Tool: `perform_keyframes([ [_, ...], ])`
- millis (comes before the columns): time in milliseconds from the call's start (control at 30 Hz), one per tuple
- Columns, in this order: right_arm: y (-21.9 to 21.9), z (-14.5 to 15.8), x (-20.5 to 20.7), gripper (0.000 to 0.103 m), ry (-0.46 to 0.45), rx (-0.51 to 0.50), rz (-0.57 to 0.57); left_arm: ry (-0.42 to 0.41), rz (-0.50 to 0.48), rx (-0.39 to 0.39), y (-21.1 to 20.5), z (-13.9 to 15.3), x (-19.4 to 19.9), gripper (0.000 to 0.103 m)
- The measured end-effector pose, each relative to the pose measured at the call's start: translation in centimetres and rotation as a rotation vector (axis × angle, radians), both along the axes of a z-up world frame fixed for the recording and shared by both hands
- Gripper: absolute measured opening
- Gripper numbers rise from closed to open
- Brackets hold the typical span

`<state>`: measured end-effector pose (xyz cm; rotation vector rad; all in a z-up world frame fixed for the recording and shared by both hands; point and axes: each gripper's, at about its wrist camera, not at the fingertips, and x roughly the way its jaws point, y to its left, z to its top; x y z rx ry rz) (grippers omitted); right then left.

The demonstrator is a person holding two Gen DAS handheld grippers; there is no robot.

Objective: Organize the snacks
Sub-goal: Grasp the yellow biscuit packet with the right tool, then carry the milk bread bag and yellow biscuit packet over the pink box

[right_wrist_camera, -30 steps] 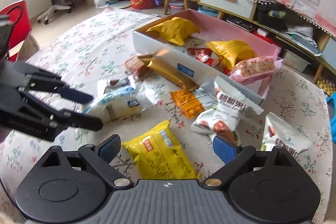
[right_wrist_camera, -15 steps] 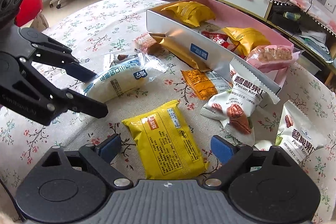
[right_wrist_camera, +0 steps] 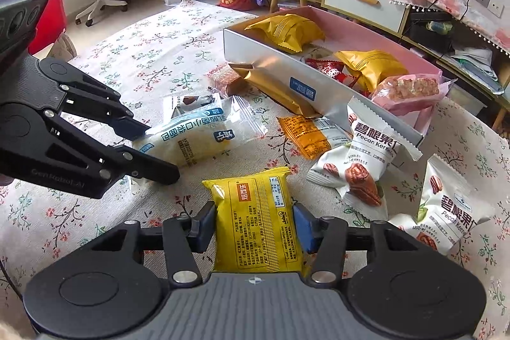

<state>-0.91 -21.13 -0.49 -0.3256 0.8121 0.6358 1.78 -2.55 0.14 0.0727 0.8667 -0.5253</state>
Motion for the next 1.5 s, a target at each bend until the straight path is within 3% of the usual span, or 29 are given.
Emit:
perform_keyframes([
  [467, -1.6, 2.5, 0.0, 0.04, -0.043, 0.116, -0.09, 0.016, 0.02, -0.025, 0.0, 1.8, 0.2, 0.018],
  [767, -3.0, 3.4, 1.3, 0.04, -0.08, 0.158, -0.189, -0.04, 0.047, -0.063, 0.9, 4.0, 1.0, 0.017],
  [1067, -3.2, 5.1, 4.4, 0.04, -0.101, 0.266, -0.337, -0.132, 0.11, -0.053, 1.0, 6.0, 3.0, 0.017],
  [1333, -2.2, 6.0, 7.3, 0.04, -0.103, 0.369, -0.445, -0.141, 0.171, -0.061, 0.0, 6.7, 6.2, 0.017],
  [1500, -2.4, 6.0, 8.3, 0.04, -0.114, 0.404, -0.515, -0.139, 0.221, -0.062, -1.1, 7.1, 10.1, 0.017],
])
